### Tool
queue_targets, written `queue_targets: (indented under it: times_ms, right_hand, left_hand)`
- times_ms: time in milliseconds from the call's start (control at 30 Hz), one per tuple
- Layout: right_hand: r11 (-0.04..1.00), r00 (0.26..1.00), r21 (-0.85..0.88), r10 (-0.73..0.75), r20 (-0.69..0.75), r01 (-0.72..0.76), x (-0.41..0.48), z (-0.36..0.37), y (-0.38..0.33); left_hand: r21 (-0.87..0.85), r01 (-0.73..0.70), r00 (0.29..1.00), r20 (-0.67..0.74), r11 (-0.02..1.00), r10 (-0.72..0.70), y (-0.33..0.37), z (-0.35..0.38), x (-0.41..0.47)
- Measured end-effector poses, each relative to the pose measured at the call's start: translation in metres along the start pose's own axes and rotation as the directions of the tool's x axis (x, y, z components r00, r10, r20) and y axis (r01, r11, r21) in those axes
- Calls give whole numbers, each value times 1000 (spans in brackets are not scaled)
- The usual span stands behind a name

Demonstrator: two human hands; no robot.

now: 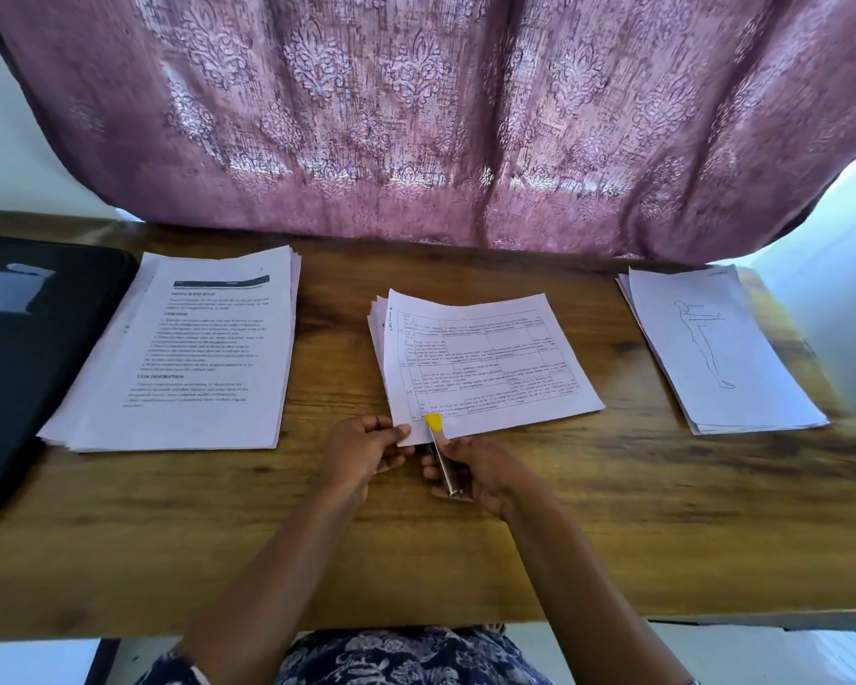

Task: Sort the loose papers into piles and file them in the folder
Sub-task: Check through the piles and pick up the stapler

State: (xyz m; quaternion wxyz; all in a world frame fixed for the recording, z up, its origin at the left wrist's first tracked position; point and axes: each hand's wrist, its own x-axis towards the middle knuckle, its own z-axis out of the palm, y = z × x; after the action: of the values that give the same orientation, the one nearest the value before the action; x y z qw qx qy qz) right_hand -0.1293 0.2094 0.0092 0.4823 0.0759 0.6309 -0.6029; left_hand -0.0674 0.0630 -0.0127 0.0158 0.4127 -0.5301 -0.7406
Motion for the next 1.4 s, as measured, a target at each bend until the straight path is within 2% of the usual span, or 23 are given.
queue_targets:
  times_ms: [200,567,700,900,1033,1100,1233,1400]
  right_hand:
    - [1000,1000,-19,-2,31,2,-1,1,1]
    - [997,997,-35,-70,-33,69,1,7,5]
    - [990,988,-64,-134,-79,129,2,9,10]
    - [984,980,21,-174,-98,177,0,9,15]
    - [985,982,6,-174,-77,175,3,7,17]
    - [986,983,-16,-170,-76,169,5,8,18]
    - [986,983,-28,-167,-74,165,5,8,18]
    - [985,984,-59,-165,-65,161,8,10,16]
  left_hand:
    - [-18,-29,1000,-5,999,28,-2,4,-3]
    - [23,-52,998,-41,998,53,-6,6,-2]
    - [72,-49,998,-35,996,52,-7,5,-1]
    - [185,-106,993,-39,977,115,-9,7,-5]
    - [98,31,1000,-9,995,-30,-7,7,-8]
    - [116,102,994,18,988,-104,0,6,-3]
    - [198,141,982,100,970,-163,13,7,5]
    - [196,173,973,121,965,-199,16,6,8]
